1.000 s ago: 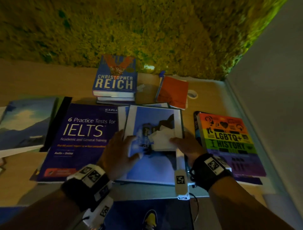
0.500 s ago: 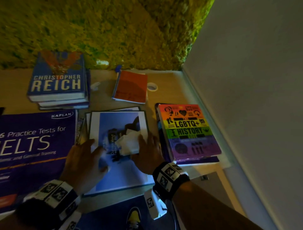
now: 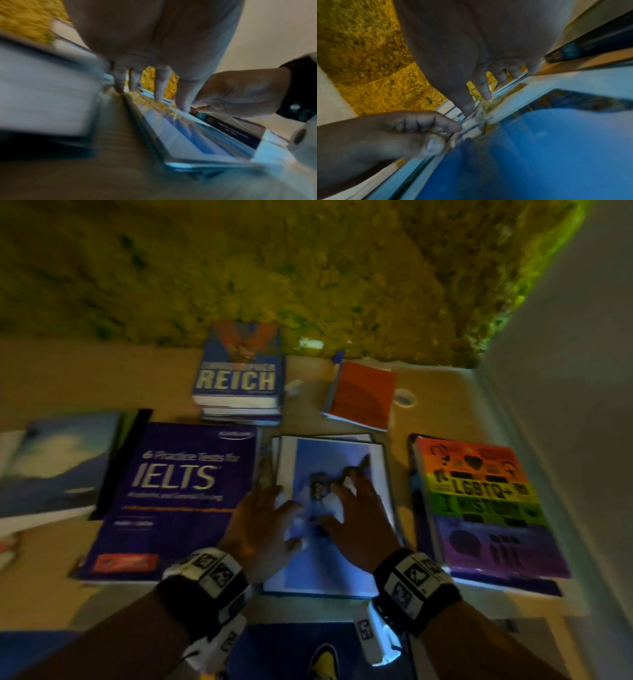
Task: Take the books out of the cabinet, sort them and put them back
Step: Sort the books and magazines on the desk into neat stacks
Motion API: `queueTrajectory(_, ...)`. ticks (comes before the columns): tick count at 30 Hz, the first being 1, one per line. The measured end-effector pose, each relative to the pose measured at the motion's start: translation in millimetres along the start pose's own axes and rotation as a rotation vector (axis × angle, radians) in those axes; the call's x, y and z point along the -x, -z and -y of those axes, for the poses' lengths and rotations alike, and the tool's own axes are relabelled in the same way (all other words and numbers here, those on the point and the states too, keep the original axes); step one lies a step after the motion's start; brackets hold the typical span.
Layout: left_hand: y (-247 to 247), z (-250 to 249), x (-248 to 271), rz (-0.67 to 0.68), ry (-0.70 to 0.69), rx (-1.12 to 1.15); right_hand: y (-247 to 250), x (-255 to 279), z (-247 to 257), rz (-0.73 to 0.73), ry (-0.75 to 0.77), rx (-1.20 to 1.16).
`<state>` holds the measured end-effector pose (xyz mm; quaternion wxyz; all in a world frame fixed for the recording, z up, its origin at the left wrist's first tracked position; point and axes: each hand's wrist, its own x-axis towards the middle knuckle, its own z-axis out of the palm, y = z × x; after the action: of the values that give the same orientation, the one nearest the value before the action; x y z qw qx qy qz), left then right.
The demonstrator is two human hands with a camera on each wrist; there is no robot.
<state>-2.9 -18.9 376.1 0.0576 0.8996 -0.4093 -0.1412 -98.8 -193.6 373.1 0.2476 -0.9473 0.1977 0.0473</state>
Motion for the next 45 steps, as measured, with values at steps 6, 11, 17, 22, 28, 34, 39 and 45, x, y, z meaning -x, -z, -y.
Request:
queueTrajectory(6,24.0,83.6,43.1,-0.156,0.254,0.244,-22.4,-24.1,83.4,0.180,0.290,-0.177)
queueTrajectory(11,24.3,152.9,79.0,-0.154,0.538,0.334,-46.6,-48.8,128.2,0.229,0.183,-0.094)
queueTrajectory(17,28.1,176.7,84.5,-0.222,0.598,0.608,-49.2,-72.8,127.3,0.166,-0.092,-0.367)
queueTrajectory(22,14.3,171.7,88.3,-0.186,0.488,0.541,-46.9,-70.2,133.9,0.156,-0.110,-0.430)
queueTrajectory(28,25.2,150.2,94.3,-0.190,0.535,0.428,-47.9,-60.1,135.6,0.172,-0.238,-0.792)
queueTrajectory(34,31.3,141.1,97.8,-0.221,0.507,0.464,-46.3,-58.1,131.1,0.060,-0.354,-1.176)
queueTrajectory(39,27.4,124.8,98.1,-0.219,0.512,0.568,-40.0,-53.9,119.5,0.186,-0.416,-1.230)
queueTrajectory(45,17.9,122.0,86.3,-0.296,0.501,0.804,-35.1,-53.6,102.4,0.139,-0.361,-1.154)
